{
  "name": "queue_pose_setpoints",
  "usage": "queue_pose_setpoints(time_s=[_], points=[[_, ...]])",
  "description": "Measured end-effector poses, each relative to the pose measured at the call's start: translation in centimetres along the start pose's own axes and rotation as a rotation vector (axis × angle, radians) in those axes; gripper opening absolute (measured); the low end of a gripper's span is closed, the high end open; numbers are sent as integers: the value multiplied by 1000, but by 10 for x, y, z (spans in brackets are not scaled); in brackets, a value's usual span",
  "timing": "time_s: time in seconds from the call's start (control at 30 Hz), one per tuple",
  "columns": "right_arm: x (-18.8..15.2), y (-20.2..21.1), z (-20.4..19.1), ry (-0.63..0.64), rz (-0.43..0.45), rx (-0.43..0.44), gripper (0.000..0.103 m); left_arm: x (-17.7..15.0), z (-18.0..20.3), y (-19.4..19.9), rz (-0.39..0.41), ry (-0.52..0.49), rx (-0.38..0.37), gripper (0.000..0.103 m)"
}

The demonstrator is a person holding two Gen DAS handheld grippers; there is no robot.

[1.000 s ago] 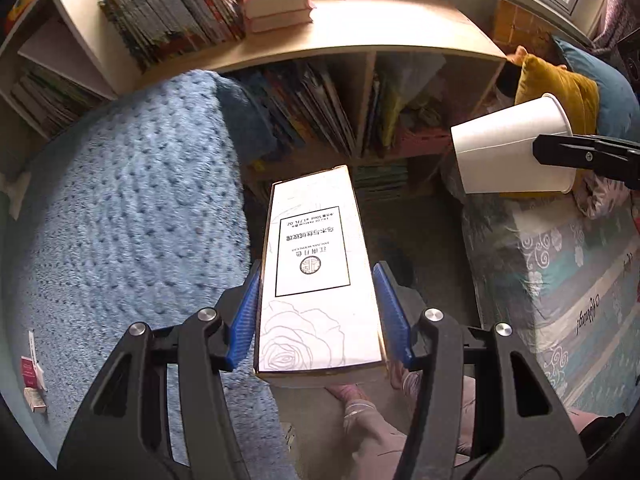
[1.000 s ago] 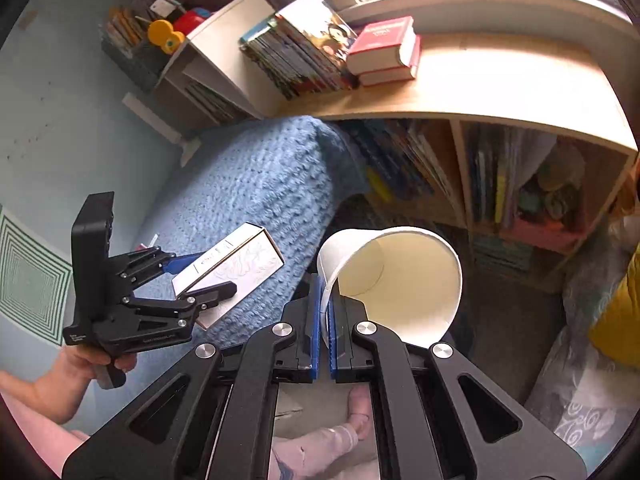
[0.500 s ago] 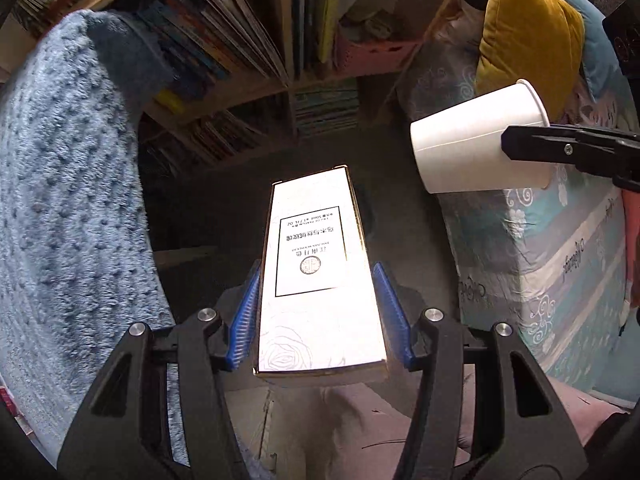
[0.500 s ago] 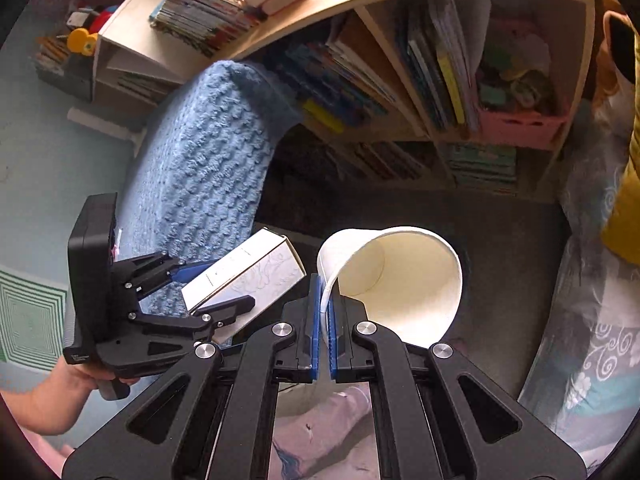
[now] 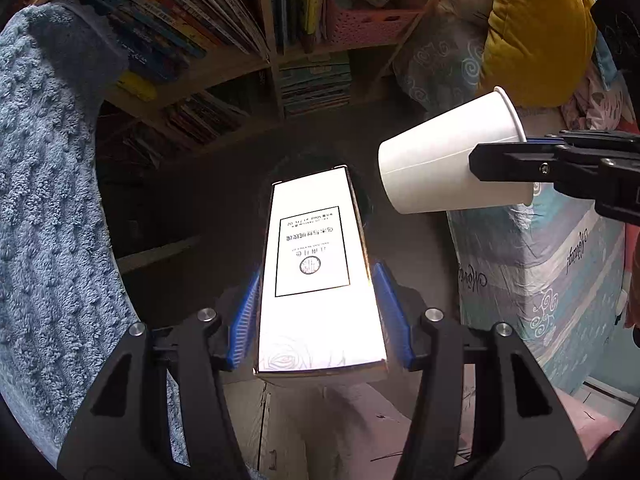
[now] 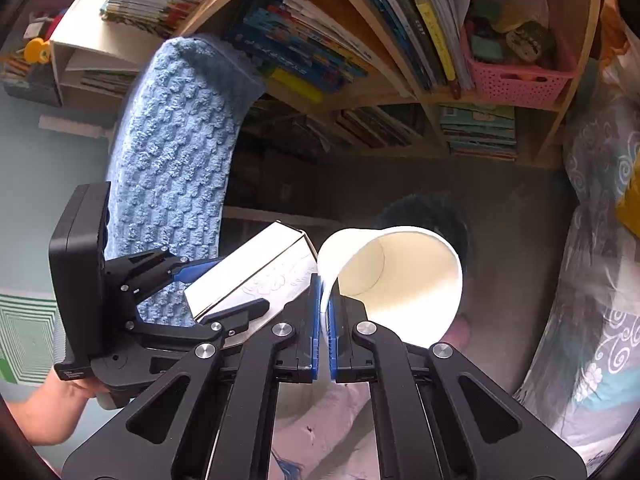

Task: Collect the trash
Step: 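Open both tools to drop the box and cup into the wastebasket, then move both tools back over the bed toward the remaining boxes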

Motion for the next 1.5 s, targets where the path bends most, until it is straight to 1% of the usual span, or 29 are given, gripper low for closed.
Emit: queue_pose_setpoints(time_s=[0.23, 0.3, 0.37, 0.4, 0.43, 0.47, 0.5, 0.6, 0.7, 0.73, 0.8, 0.9, 1.0, 1.03, 1.1, 1.17, 1.23, 1.3, 1.33, 1.5], points=[[9, -10, 8, -10, -20, -6, 4, 11, -2, -13, -15, 2, -7, 52], [11, -17, 11, -21, -37, 3, 7, 13, -4, -18, -18, 7, -8, 53], [14, -23, 13, -32, -53, 8, 8, 15, -6, -25, -32, 12, -21, 53], [15, -26, 15, -39, -63, 10, 13, 17, -6, -29, -37, 17, -45, 59], [17, -27, 16, -41, -65, 6, 30, 21, -6, -34, -36, 23, -53, 65], [18, -28, 18, -44, -61, -5, 42, 21, -8, -35, -34, 26, -38, 76], [20, -27, 19, -57, -60, -7, 53, 21, -10, -36, -35, 28, -16, 79], [23, -24, 21, -66, -57, 0, 53, 17, -14, -36, -46, 39, -28, 79], [26, -18, 23, -79, -55, 5, 54, 12, -18, -30, -39, 45, -28, 79], [26, -16, 23, -80, -52, 2, 57, 10, -19, -27, -35, 50, -26, 79], [27, -10, 22, -73, -37, 3, 60, 6, -22, -20, -21, 56, -24, 79], [27, -1, 17, -54, -18, -1, 64, 0, -25, -4, 12, 66, -22, 79], [28, 7, 11, -38, -6, 3, 65, -6, -28, 13, 52, 70, -8, 79], [28, 10, 9, -35, -1, 4, 70, -8, -29, 20, 65, 70, -3, 80], [27, 18, 1, -19, 13, 7, 71, -11, -29, 33, 93, 66, 16, 80], [27, 25, -9, 6, 23, 5, 72, -13, -30, 46, 119, 64, 34, 84], [26, 34, -20, 33, 41, 6, 78, -17, -32, 61, 154, 66, 46, 88], [26, 46, -34, 66, 74, 18, 84, -23, -35, 77, 190, 74, 63, 94], [26, 51, -42, 84, 92, 22, 87, -26, -37, 84, 204, 76, 68, 95], [27, 72, -85, 187, 155, 22, 89, -45, -48, 119, 275, 100, 107, 96]])
Point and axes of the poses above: each gripper's, at about its wrist camera, not at the fingertips, and y roughly against the way its jaws point, z to its right, x to its top, the point moved 4 cm from there along -y, roughly the way its jaws point, and after that the axes turned 9 degrees about -x, right-handed, at the moved point
